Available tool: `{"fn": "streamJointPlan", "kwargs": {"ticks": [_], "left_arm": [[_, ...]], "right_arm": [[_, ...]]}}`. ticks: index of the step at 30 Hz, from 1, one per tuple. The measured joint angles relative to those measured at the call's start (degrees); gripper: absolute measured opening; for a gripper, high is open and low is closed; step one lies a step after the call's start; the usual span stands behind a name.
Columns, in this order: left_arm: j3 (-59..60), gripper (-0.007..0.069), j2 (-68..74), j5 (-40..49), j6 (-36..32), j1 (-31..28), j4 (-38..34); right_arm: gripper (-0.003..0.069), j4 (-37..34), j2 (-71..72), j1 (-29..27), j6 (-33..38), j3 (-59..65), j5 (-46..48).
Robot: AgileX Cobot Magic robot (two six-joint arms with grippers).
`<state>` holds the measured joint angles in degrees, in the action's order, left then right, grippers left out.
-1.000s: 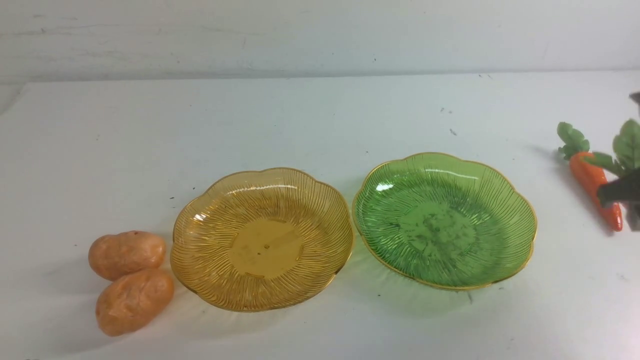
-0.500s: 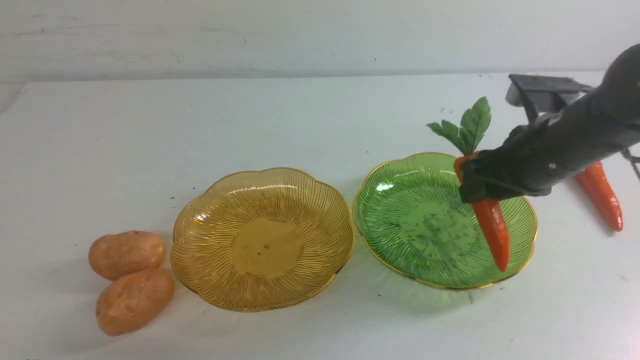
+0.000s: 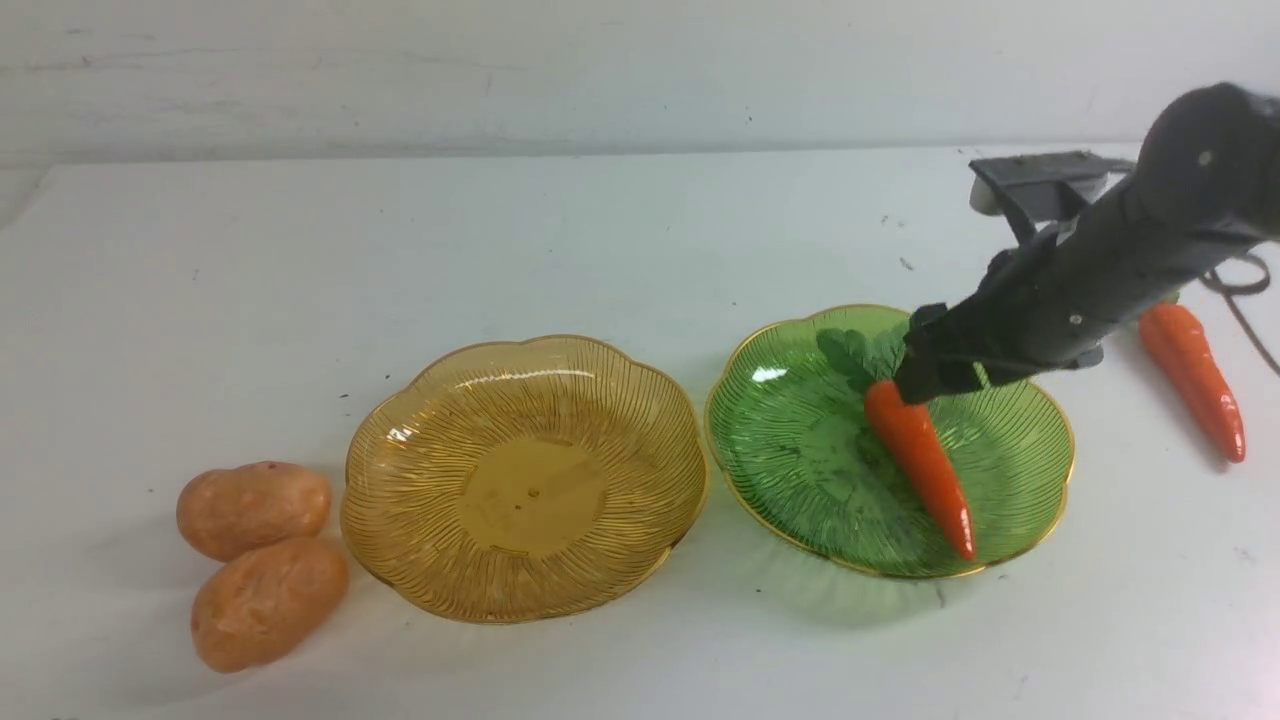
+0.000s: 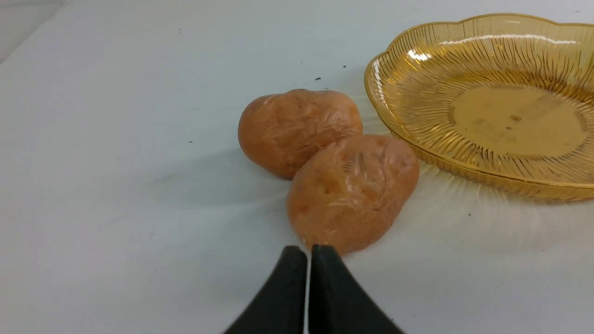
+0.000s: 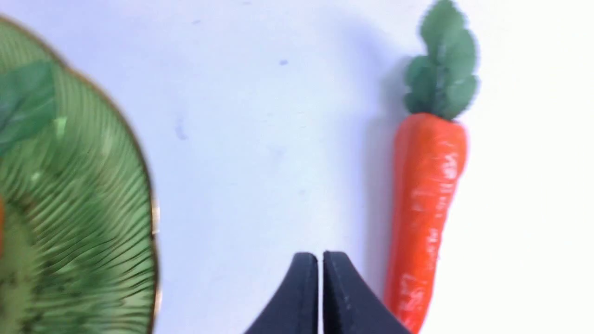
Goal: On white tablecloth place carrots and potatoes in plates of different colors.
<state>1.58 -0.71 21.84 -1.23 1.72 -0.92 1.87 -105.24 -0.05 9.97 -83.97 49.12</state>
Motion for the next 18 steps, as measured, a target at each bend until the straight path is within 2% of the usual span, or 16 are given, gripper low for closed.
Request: {"fn": "streamJointPlan", "kwargs": {"ticks": [3, 5, 13, 16, 18], "left_arm": [[0.0, -0.0001, 0.0, 0.0, 0.0, 0.0, 0.0], [0.0, -0.0001, 0.0, 0.0, 0.0, 0.0, 0.0], [0.0, -0.0001, 0.0, 0.0, 0.0, 0.0, 0.0], [0.0, -0.0001, 0.0, 0.0, 0.0, 0.0, 0.0], [0.0, -0.0001, 0.0, 0.0, 0.0, 0.0, 0.0]], "right_arm": [[0.0012, -1.2, -2.7, -4.4, -1.4, 0.0, -3.4], [0.0058, -1.4, -4.9, -6.2, -1.6, 0.0, -4.3], [0.0428, -1.4, -14.1, -7.8, -5.5, 0.0, -7.7], [0.0485, -1.4, -16.2, -7.8, -6.1, -0.1, -8.2], [0.0484, -1.9, -16.9, -7.8, -6.3, -0.2, -8.1]]}}
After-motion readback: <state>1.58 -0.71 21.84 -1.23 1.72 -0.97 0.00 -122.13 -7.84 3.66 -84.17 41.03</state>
